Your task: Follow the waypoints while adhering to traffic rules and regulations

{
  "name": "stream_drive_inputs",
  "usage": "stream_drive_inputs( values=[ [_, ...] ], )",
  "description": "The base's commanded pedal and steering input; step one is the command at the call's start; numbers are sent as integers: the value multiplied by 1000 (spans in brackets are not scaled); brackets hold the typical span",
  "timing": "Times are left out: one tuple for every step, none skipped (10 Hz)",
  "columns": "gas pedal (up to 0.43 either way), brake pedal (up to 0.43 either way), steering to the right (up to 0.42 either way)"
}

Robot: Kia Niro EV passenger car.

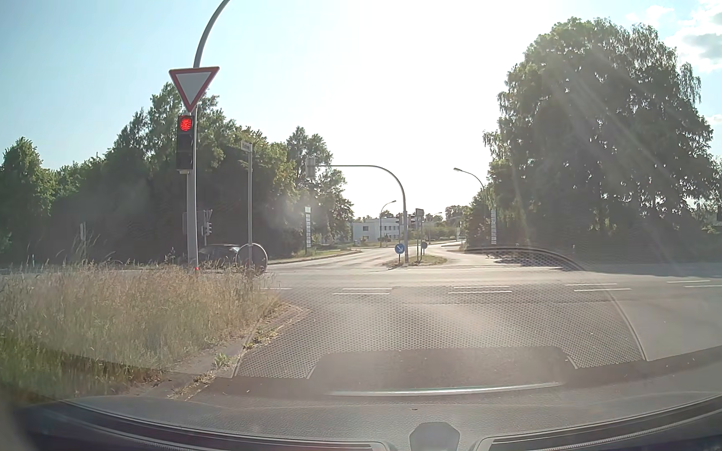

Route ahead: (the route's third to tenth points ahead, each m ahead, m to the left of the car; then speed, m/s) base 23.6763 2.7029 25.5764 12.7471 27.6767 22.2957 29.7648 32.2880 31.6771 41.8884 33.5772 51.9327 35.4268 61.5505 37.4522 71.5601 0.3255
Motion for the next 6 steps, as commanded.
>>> stream_drive_inputs(
  values=[
    [0,183,11],
    [0,195,16],
    [0,195,16],
    [0,201,16],
    [0,201,16],
    [0,201,16]
  ],
)
